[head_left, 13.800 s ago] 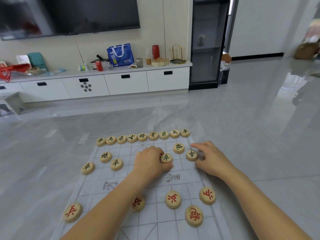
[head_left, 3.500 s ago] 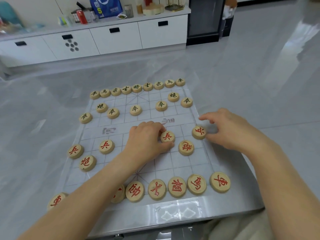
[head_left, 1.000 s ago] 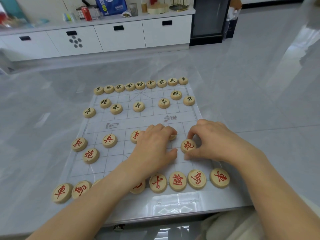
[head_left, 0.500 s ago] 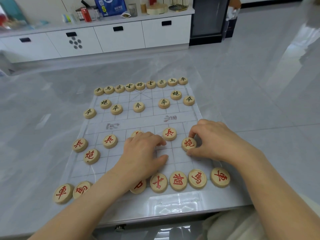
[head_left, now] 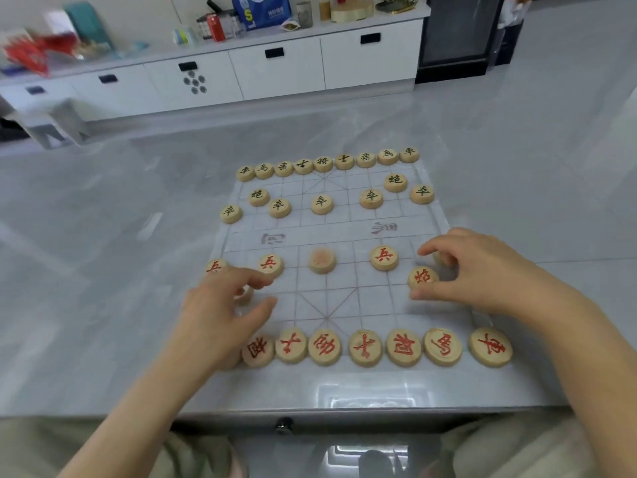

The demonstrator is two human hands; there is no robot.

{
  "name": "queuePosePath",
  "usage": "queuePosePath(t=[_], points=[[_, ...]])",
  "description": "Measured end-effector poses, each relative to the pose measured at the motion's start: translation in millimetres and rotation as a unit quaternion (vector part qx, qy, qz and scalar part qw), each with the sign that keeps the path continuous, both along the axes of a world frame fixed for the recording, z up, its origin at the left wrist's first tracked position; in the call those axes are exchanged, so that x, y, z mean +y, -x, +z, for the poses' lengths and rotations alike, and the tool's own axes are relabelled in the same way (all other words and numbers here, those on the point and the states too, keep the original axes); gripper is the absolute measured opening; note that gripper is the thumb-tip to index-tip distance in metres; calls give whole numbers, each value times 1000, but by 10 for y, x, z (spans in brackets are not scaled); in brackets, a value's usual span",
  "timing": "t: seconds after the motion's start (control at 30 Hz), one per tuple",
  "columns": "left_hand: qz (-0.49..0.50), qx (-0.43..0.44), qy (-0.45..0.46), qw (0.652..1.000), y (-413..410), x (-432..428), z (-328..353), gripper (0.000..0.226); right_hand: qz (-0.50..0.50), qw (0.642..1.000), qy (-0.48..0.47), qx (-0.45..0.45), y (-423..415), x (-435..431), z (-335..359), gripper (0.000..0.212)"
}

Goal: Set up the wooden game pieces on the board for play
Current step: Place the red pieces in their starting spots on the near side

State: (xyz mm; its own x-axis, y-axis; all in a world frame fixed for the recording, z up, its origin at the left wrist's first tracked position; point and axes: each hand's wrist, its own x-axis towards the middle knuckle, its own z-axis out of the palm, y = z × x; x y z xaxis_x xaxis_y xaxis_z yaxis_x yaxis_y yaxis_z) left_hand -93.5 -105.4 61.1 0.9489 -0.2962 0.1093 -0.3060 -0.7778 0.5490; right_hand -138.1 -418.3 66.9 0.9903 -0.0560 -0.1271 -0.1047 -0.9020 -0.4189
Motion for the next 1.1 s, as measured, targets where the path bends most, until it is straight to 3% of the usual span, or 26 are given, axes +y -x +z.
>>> queuePosePath(t=[0.13, 0.3, 0.4, 0.67, 0.83, 1.1], points=[[51, 12, 9, 999, 107, 553, -40, 23, 5, 998, -43, -40, 22, 135, 62, 79], [58, 49, 24, 997, 222, 936, -191, 30, 54, 994, -67, -71, 133, 584, 106, 56], [30, 51, 19, 998, 238, 1038, -299, 52, 107, 990, -73, -56, 262, 961, 28, 44], [5, 11, 12, 1000, 284, 1149, -471, 67, 135, 987, -7, -88, 298, 1727, -197, 65], [8, -10, 24, 1000, 303, 1163, -521, 60, 155, 984, 31, -78, 155, 2064, -217, 77], [17, -33, 36, 999, 274, 1141, -577, 47, 170, 982, 52, -60, -17, 2286, -169, 41]])
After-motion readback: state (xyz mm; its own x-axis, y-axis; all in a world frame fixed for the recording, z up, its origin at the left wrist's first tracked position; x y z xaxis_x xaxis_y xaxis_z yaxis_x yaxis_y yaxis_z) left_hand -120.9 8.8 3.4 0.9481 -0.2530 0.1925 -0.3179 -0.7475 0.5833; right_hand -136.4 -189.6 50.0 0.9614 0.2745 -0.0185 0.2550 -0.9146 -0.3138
